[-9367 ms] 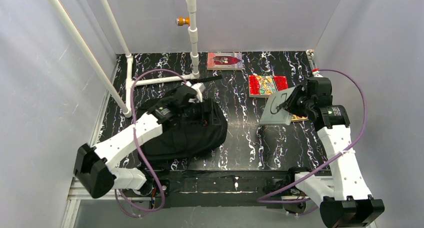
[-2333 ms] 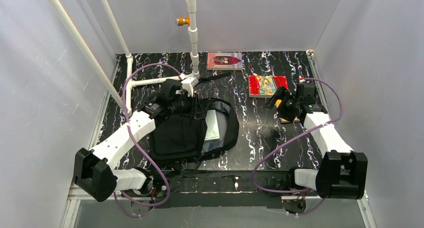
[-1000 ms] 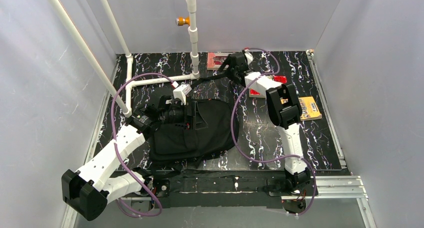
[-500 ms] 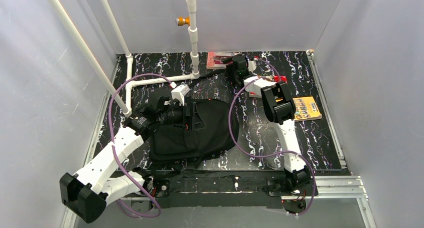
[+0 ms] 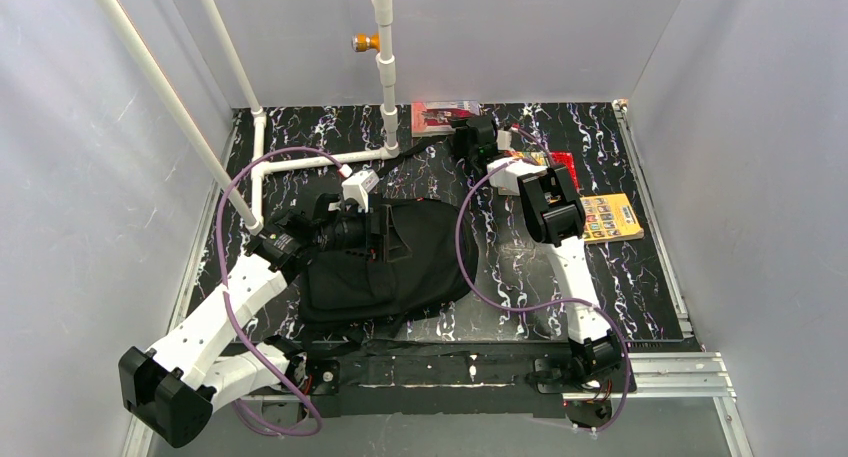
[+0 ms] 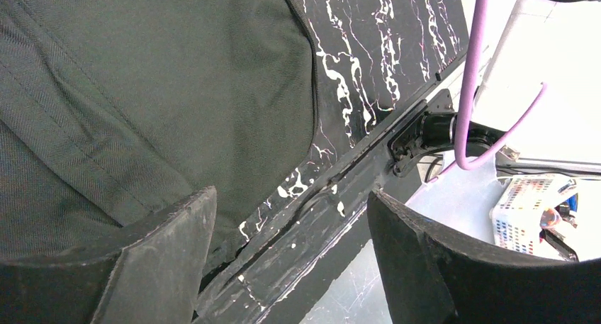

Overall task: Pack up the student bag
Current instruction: Pick up the book from the center of the board.

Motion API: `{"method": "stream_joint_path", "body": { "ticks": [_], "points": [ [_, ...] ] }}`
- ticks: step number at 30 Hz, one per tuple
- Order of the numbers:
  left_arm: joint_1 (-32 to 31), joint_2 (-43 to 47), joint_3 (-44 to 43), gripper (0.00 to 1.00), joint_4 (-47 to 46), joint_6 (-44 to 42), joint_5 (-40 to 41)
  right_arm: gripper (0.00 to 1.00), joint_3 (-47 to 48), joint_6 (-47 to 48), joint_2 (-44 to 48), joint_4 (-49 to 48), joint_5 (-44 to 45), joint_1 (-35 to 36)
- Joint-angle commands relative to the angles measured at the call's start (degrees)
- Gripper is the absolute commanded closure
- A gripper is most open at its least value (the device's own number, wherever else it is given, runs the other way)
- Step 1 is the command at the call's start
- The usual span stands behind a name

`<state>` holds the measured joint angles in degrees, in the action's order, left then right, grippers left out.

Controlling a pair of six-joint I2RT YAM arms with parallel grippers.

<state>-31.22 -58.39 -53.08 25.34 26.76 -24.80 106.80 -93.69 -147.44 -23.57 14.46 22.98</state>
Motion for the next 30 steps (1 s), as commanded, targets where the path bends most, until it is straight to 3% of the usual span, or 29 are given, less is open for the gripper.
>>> {"method": "stream_joint_path", "body": {
  "ticks": [1, 14, 23, 30],
  "points": [
    [0.37, 0.84, -2.12, 0.23, 1.64, -1.36, 0.20, 0.37, 1.63, 2.34, -4.36, 5.66, 3.83, -1.54],
    [0.37, -0.58, -2.84, 0.24, 1.93, -1.52, 0.02, 0.66, 8.55, 1.41, -9.36, 3.47, 2.04, -2.53],
    [0.37, -1.03, -2.79, 0.24, 1.69, -1.05, -0.36, 0.98, -1.11, -0.09, -3.65, -8.58, -1.79, -3.87],
    [0.33, -1.02, -1.87, 0.23, 0.44, 0.09, -1.30, 0.99, -11.89, 0.81, 4.34, -19.65, -3.72, -5.70]
  ]
}}
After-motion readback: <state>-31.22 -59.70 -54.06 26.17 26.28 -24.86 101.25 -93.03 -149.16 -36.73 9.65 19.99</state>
